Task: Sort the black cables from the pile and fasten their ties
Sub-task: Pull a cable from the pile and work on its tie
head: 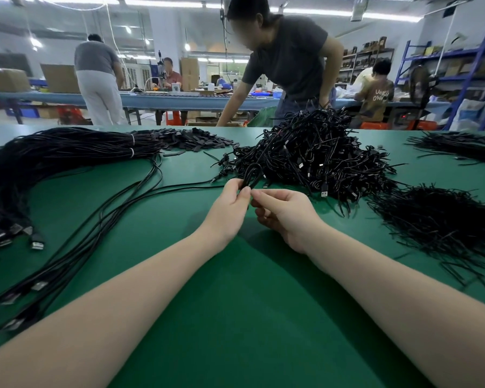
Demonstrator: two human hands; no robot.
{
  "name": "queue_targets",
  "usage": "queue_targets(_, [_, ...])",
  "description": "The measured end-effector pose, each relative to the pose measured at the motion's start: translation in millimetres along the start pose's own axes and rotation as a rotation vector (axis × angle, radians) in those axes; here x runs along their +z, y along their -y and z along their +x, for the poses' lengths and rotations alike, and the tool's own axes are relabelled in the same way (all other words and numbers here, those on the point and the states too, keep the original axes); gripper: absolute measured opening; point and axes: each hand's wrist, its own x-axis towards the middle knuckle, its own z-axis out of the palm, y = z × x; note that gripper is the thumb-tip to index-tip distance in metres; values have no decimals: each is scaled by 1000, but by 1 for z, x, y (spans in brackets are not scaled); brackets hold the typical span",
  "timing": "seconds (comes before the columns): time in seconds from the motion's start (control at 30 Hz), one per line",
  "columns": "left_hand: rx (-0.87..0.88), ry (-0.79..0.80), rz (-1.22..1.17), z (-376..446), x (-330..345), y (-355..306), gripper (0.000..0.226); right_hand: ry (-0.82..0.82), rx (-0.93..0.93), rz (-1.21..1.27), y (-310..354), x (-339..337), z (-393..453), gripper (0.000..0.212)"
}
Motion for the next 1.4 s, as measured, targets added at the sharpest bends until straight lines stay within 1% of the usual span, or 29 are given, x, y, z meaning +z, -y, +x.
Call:
queue_targets(0.1, [-1,10,-34,0,0,0,36,-18,-92,-193,3,-3,-1,7])
queue_targets(0.17, [10,21,-58,-1,-2,-1,27,-44,-199,-361,4,-5,-1,6])
queue_targets(0.23, [9,28,-96,-1,-3,-1,13,-56,-273,-467,7,-6,-1,3])
queue_targets(0.27, [9,26,-105,-1,-3,-2,13,-65,-303,-517,7,-5,-1,3])
queue_targets(0.33, [14,33,-99,-2,-3,-3,16,-103,-382,-624,7,-4,0,6])
queue_targets(0.4, [10,28,-82,-3,-2,-4,21,-151,-501,-715,8,-3,-1,12])
queue_targets(0.5, [-32,10,-37,-4,-3,-6,38,-154,-730,-949,9,-5,-4,10])
queue_targets(0.57, [-52,16,-53,-5,-4,-8,52,-173,-816,-1036,9,-7,-5,8])
queue_targets(0.63, [-21,-10,-57,-8,-4,-10,56,-203,-814,-1047,8,-13,-3,8])
queue_targets(0.73, [102,-29,-121,-11,-3,-14,39,-211,-756,-1030,5,-19,0,10])
queue_targets(0.8, [117,3,-161,-12,-4,-15,37,-218,-755,-1002,3,-18,2,14])
queue_targets(0.87, [146,21,-190,-13,-5,-14,40,-225,-760,-974,2,-15,2,8])
queue_targets(0.97, [204,-18,-222,-14,-4,-15,34,-196,-793,-950,3,-13,1,5])
queue_targets(1.0, [183,-22,-257,-14,-4,-14,32,-181,-807,-943,4,-12,0,5])
queue_targets(1.07, [82,11,-345,-12,-6,-13,30,-154,-835,-948,6,-11,-3,7])
queue_targets(1.13, [-17,61,-359,-10,-9,-13,33,-129,-867,-981,8,-12,-4,7])
queue_targets(1.2, [-79,115,-360,-8,-10,-12,39,-126,-909,-1021,10,-15,-4,7])
queue_targets(1.27, [-92,153,-355,-6,-11,-11,38,-149,-935,-1040,11,-17,-4,9])
queue_targets(1.3, [-92,168,-363,-5,-11,-10,33,-164,-928,-1025,10,-17,-4,9])
queue_targets(1.37, [-66,178,-405,-5,-12,-8,23,-191,-883,-964,7,-16,-3,8])
queue_targets(1.4, [-33,163,-426,-5,-12,-7,26,-202,-853,-937,6,-15,-2,8])
